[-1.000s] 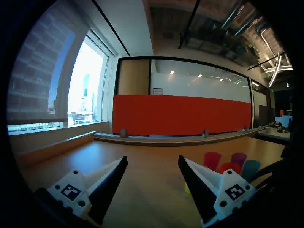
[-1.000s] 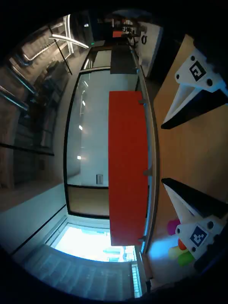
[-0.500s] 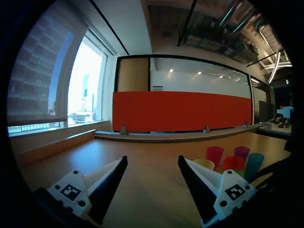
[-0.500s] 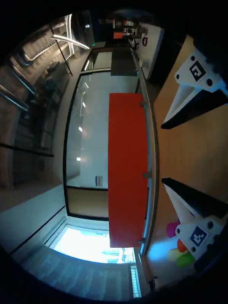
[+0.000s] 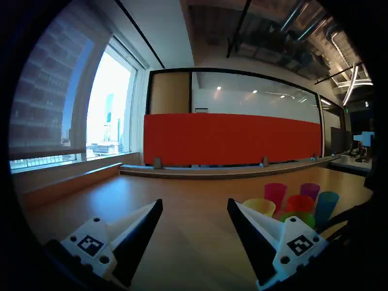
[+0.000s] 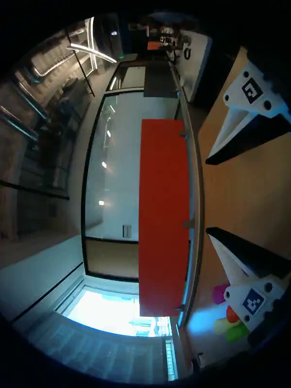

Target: Pour water

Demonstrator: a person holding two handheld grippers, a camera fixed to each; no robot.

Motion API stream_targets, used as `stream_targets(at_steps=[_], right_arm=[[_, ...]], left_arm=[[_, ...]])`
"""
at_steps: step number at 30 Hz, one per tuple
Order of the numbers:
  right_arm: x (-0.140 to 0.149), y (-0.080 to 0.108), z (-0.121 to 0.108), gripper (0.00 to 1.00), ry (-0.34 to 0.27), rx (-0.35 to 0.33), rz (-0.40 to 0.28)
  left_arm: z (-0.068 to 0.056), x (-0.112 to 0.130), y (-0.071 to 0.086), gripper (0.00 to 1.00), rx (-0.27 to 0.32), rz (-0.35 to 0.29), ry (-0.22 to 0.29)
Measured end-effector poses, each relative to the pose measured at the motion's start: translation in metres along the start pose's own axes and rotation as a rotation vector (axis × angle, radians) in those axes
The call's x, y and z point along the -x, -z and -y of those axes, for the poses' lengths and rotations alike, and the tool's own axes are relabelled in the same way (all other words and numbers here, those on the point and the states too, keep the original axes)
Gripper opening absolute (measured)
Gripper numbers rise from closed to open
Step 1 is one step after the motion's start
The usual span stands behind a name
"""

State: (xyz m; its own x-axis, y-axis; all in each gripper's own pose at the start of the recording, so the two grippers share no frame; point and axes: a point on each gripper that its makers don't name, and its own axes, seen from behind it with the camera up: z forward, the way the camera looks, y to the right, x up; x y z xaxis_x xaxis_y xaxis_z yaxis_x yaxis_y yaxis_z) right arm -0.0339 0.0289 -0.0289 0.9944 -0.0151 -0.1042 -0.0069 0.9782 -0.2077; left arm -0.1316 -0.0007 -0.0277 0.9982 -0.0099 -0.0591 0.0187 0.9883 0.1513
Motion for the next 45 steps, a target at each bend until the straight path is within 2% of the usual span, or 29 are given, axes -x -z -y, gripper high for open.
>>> stream_targets(at_steps=[17, 21, 30, 38, 45], right_arm=[[-0.006, 0.002, 0.008, 0.99, -0.04, -0.035, -0.013], [-0.008, 0.005, 0.008, 0.99, -0.026, -0.041, -0.023], [-0.014, 0.015, 0.007, 0.99, 0.05, -0.044, -0.057], [-0.016, 0.017, 0.01, 0.99, 0.035, -0.068, -0.108], [-0.003, 0.012, 0.021, 0.99, 0.034, -0.094, -0.118]], left_arm=[[-0.004, 0.001, 0.0, 0.99, 0.004, 0.001, -0.009], [-0.004, 0.001, 0.0, 0.99, 0.004, 0.002, -0.011], [-0.003, 0.0, 0.0, 0.99, 0.004, 0.002, -0.011], [-0.003, -0.001, 0.001, 0.99, 0.004, 0.002, -0.011], [-0.003, 0.0, 0.001, 0.99, 0.004, 0.003, -0.011]])
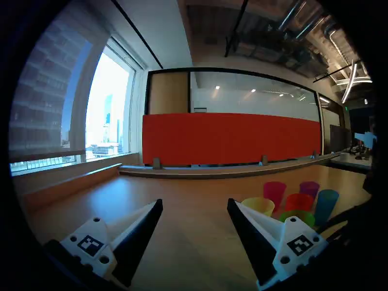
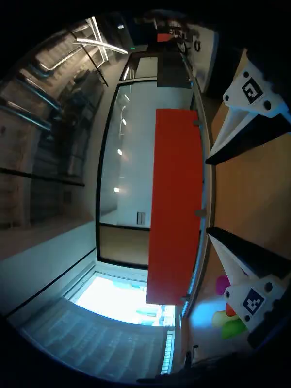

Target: Pour water

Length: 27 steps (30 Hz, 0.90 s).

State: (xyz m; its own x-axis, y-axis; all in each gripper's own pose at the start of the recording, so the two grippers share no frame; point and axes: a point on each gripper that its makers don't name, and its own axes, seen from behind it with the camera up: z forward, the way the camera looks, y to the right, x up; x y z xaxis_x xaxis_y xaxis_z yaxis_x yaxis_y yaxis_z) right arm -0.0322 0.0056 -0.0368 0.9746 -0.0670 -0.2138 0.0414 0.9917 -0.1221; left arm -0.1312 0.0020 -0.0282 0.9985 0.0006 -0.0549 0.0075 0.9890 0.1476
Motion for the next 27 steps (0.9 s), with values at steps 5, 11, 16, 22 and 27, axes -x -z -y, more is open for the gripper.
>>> stream_targets(at_steps=[5, 11, 16, 22, 27], right_arm=[[0.016, -0.003, 0.001, 0.99, -0.028, 0.001, 0.009], [0.042, -0.004, -0.007, 0.99, -0.079, 0.026, 0.045], [0.059, -0.003, -0.015, 0.99, -0.106, 0.03, 0.072], [0.07, -0.001, -0.017, 0.99, -0.079, 0.022, 0.073], [0.075, 0.001, -0.014, 0.99, -0.054, 0.012, 0.076]], left_arm=[[0.0, 0.0, 0.0, 0.99, 0.0, 0.0, -0.001], [0.0, 0.0, 0.0, 0.99, 0.0, 0.0, 0.0], [0.0, 0.0, 0.0, 0.99, 0.0, 0.0, 0.0], [0.0, -0.001, 0.0, 0.99, 0.0, 0.0, 0.0], [0.0, 0.0, 0.0, 0.99, 0.0, 0.0, 0.0]])
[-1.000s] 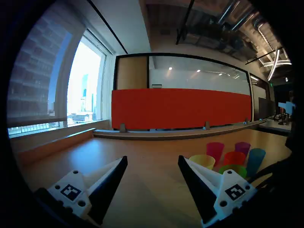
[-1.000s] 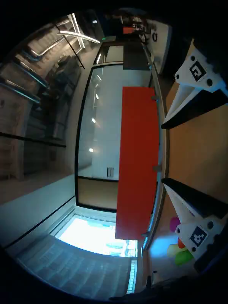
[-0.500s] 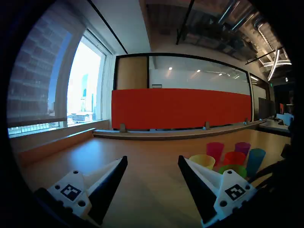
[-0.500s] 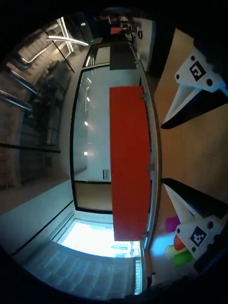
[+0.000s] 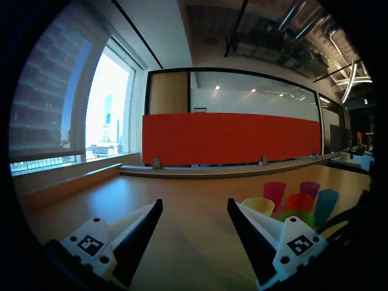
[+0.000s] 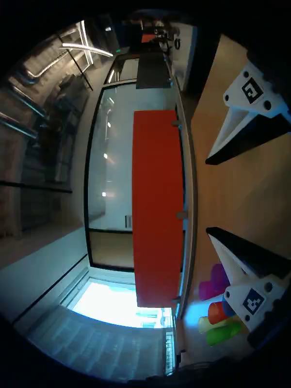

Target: Pour water

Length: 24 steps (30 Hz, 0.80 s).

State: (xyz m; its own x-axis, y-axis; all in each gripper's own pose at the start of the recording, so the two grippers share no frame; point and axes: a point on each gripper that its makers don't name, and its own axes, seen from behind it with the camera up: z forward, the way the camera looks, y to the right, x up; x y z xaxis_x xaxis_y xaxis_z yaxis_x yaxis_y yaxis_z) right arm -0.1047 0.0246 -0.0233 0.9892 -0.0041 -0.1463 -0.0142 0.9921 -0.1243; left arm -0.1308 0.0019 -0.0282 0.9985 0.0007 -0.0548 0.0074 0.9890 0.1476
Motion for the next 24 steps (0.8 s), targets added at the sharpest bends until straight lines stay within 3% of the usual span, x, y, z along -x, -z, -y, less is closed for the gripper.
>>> stream_targets(at_steps=[24], right_arm=[[0.017, -0.008, 0.005, 0.99, 0.013, -0.006, 0.038]], left_arm=[[0.0, 0.0, 0.0, 0.99, 0.0, 0.0, 0.0]])
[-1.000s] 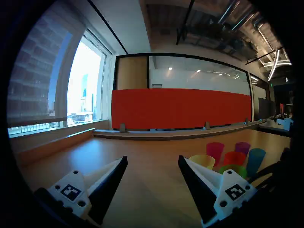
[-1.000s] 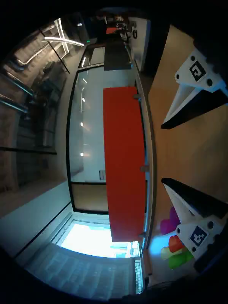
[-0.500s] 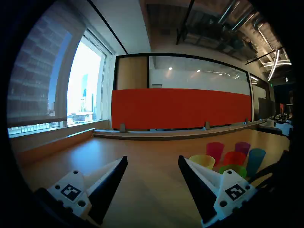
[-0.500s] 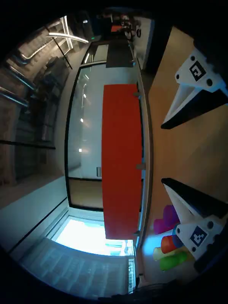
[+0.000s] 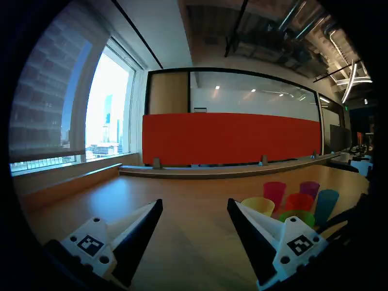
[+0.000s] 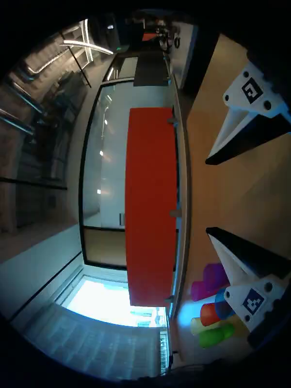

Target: Pour water

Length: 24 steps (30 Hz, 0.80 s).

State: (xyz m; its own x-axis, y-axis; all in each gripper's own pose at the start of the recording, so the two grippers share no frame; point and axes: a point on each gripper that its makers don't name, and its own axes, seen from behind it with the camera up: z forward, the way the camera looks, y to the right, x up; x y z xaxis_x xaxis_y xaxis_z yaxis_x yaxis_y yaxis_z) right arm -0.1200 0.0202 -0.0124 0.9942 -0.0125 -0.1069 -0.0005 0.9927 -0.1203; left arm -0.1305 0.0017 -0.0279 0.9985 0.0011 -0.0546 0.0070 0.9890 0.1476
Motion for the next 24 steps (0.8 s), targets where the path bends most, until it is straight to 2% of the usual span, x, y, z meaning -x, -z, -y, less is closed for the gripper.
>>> stream_targets(at_steps=[9, 24], right_arm=[[0.0065, -0.0015, -0.0017, 0.99, -0.005, 0.002, 0.03], [0.0078, -0.0032, -0.001, 0.99, -0.007, 0.0, 0.032]], left_arm=[[0.0004, -0.0002, 0.0, 0.99, 0.0, 0.0, 0.0], [0.0008, 0.0, 0.0005, 0.99, 0.0, 0.0, 0.0]])
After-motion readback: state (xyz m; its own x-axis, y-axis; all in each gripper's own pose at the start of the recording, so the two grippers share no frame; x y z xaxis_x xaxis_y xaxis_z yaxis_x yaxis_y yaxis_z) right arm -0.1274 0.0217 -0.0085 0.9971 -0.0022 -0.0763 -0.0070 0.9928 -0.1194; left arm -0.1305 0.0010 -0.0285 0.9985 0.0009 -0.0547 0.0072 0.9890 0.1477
